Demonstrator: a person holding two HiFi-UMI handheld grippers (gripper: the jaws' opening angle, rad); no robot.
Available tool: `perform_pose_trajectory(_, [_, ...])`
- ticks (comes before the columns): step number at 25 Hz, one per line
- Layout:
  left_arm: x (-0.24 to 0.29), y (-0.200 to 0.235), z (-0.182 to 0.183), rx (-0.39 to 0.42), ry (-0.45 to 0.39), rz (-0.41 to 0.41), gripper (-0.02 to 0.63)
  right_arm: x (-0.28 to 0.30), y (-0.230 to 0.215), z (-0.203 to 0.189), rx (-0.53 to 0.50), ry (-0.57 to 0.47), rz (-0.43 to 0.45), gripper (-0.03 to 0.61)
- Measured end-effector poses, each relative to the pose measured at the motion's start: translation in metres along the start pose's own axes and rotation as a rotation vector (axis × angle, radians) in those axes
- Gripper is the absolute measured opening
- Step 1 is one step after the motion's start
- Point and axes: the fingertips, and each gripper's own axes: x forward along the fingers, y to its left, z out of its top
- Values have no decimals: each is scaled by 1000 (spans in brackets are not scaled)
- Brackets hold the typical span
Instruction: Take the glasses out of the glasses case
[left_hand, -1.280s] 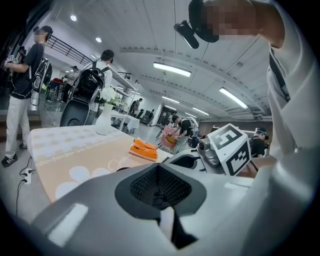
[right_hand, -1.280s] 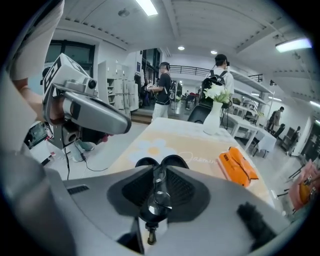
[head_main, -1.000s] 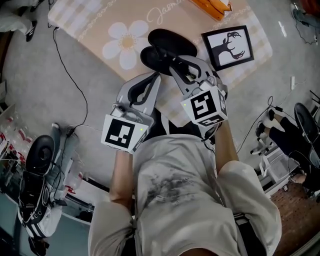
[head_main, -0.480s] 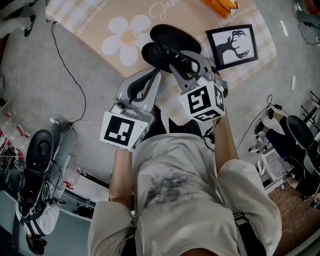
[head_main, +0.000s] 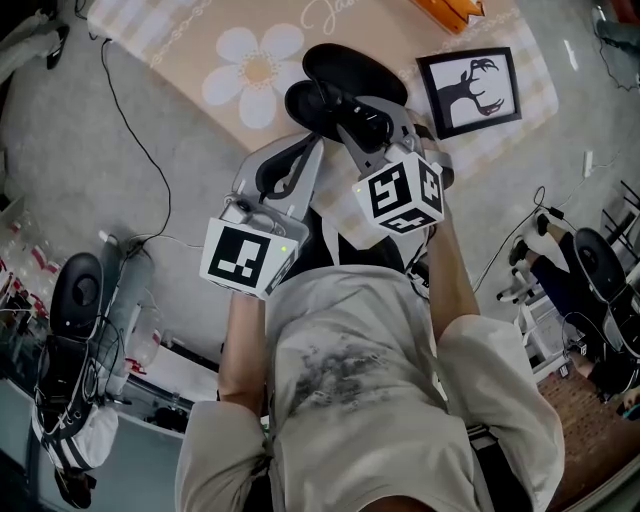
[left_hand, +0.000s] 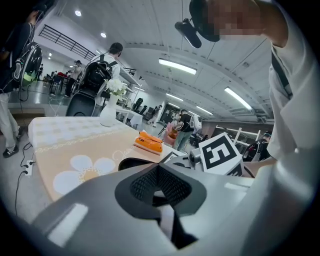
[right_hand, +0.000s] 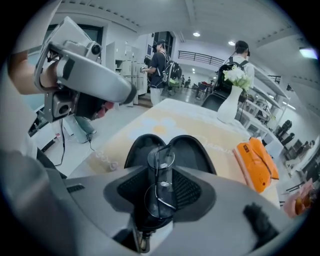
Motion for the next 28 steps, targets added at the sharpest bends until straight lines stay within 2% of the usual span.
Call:
perform_pose_trajectory(5, [4,0,-1,-3,0,-6,5,9,2,-4,-16,21,10,155])
perform_pose_trajectory(8, [4,1,0,-4,0,-7,5,13,2,-5,-38,31,5,119])
perform_pose_trajectory(14, [2,2,-2,-9,-2,-3,5,18,5,-5,-106,54,8,100])
perform_pose_trajectory(28, [-7,2,-3,-10,-8,2,5,18,9,-5,-165,88,-28,84])
